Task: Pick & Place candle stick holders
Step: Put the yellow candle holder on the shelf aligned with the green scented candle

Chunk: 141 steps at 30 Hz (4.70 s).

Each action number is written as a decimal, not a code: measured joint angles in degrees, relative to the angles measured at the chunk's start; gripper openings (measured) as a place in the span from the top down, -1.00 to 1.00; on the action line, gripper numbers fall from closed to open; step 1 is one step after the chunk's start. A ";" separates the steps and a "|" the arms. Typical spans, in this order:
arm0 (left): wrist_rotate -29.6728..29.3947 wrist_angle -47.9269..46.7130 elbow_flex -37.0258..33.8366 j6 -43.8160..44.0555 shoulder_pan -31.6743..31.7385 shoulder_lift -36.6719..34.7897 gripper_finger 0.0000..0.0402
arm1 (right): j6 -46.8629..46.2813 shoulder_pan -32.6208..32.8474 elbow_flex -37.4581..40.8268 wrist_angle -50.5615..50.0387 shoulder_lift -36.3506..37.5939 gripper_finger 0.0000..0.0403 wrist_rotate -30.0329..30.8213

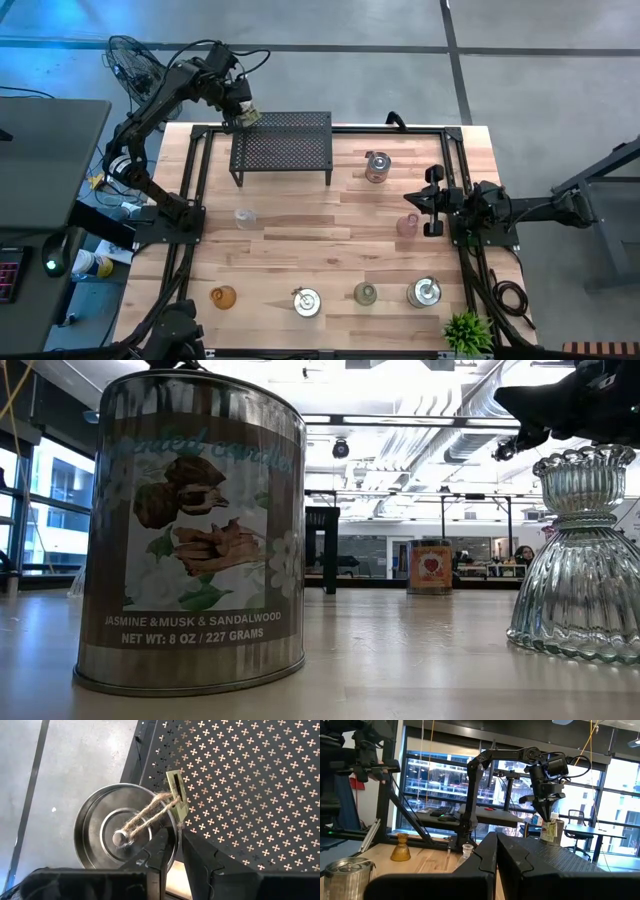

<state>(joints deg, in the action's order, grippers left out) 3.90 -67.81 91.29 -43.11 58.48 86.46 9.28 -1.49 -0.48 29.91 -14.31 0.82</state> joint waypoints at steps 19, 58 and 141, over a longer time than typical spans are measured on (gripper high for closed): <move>-1.16 0.37 0.02 1.41 -0.32 0.00 0.74 | 0.00 0.01 0.00 0.00 0.00 1.00 0.02; -12.66 9.82 -25.47 46.10 -56.20 -25.06 1.00 | -3.48 0.03 -0.02 2.03 -1.55 1.00 -7.26; 0.74 -4.18 -16.20 146.79 -111.36 13.24 0.87 | -5.86 0.03 -0.50 4.20 -1.88 1.00 -5.75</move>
<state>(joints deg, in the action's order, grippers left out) 4.64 -71.99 75.09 103.68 -52.88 99.69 3.42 -1.46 -0.97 34.11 -16.19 -4.93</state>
